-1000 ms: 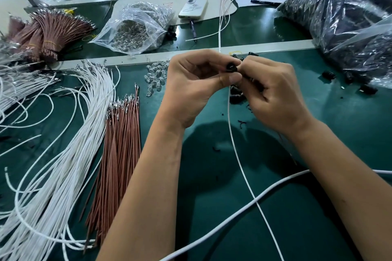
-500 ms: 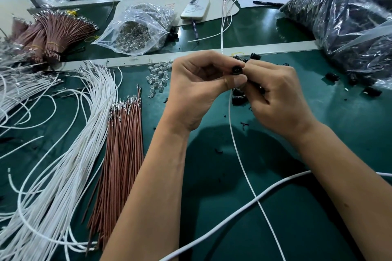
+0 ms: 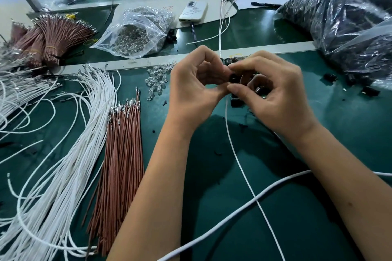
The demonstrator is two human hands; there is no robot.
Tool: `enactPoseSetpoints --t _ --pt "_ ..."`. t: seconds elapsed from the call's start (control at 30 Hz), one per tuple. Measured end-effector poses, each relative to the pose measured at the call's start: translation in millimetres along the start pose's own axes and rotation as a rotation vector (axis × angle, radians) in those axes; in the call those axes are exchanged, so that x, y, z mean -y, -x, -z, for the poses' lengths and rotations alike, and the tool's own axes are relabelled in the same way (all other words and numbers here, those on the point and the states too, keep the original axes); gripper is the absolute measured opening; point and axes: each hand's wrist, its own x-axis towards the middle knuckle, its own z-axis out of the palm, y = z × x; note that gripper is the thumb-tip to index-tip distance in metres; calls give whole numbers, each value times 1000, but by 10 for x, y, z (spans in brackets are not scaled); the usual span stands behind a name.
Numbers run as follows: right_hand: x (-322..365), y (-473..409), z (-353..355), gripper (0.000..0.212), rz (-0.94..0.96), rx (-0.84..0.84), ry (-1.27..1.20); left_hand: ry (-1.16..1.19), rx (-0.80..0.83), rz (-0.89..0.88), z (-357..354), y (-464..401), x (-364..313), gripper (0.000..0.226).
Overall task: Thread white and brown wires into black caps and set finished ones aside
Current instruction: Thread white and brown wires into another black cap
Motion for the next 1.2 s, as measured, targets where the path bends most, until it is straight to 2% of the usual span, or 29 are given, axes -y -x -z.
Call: enactPoseSetpoints --t 0.1,0.2,0.33,0.43,0.57,0.73,0.83,1.1,1.2 --pt "-33 2 3 23 -3 -47 -34 -24 9 -14 -4 -3 19 40" --pt "-51 1 -10 15 -48 -116 -108 28 -4 53 -10 -6 34 38" --pt "-73 -4 -32 11 -271 -181 -389 46 22 178 -51 -8 82 17" --pt "-88 -13 -16 3 -428 -148 -559 73 56 221 -123 5 75 5" --pt "-106 -19 -19 15 -525 -61 -582 71 79 232 -138 10 68 2" --pt "-126 -40 4 28 -701 -72 -721 100 90 290 -225 27 64 9" --pt "-121 -38 -21 28 -772 -82 -768 135 67 358 -277 39 80 11" --pt "-137 -45 -46 27 -812 -145 -802 145 60 384 -315 31 83 12" --pt "-129 -36 -22 26 -705 -177 -706 109 73 316 -305 36 93 11"
